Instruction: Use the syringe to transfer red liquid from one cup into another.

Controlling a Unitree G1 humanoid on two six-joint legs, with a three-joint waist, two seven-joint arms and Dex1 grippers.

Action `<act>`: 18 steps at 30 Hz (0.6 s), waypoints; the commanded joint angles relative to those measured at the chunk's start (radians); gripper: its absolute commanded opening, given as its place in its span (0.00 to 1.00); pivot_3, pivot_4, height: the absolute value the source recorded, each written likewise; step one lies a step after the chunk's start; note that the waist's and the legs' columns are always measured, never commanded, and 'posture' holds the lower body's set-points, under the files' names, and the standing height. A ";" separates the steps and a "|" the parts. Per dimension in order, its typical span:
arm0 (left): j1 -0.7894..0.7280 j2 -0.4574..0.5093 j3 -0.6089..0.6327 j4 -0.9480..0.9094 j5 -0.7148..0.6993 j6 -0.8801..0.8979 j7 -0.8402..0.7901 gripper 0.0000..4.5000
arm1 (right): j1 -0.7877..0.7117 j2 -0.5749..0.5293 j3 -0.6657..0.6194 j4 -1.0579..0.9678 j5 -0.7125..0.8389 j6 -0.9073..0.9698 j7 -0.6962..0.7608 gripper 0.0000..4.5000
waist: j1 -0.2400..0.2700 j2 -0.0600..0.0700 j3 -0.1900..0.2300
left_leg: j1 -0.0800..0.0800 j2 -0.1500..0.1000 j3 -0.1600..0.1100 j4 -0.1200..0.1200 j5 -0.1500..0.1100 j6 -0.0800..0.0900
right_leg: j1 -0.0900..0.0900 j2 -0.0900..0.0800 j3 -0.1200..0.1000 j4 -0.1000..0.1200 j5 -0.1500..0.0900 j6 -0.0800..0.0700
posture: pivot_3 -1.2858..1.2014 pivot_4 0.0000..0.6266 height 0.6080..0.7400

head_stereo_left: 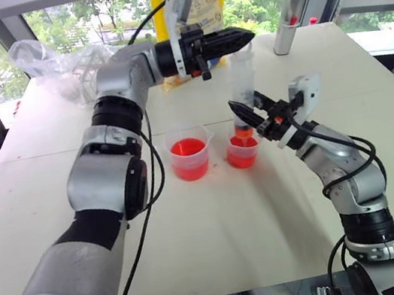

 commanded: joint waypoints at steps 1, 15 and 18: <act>0.025 -0.011 -0.036 -0.030 0.027 0.015 -0.033 0.01 | -0.061 -0.012 -0.040 -0.069 0.030 -0.014 -0.013 0.31 | 0.000 0.000 0.000 | 0.000 0.000 0.000 0.000 0.000 0.000 | 0.000 0.000 0.000 0.000 0.000 0.000 | 0.52 0.24 1.00; 0.101 -0.031 -0.059 -0.092 0.040 0.027 -0.027 0.01 | -0.120 -0.050 -0.079 -0.072 0.069 0.018 -0.022 0.31 | 0.001 0.000 0.000 | 0.000 0.000 0.000 0.000 0.000 0.000 | 0.000 0.000 0.000 0.000 0.000 0.000 | 0.52 0.24 1.00; 0.110 -0.033 -0.060 -0.099 0.040 0.031 -0.027 0.01 | -0.126 -0.055 -0.081 -0.071 0.073 0.020 -0.024 0.31 | 0.000 0.000 0.000 | 0.000 0.000 0.000 0.000 0.000 0.000 | 0.000 0.000 0.000 0.000 0.000 0.000 | 0.52 0.24 1.00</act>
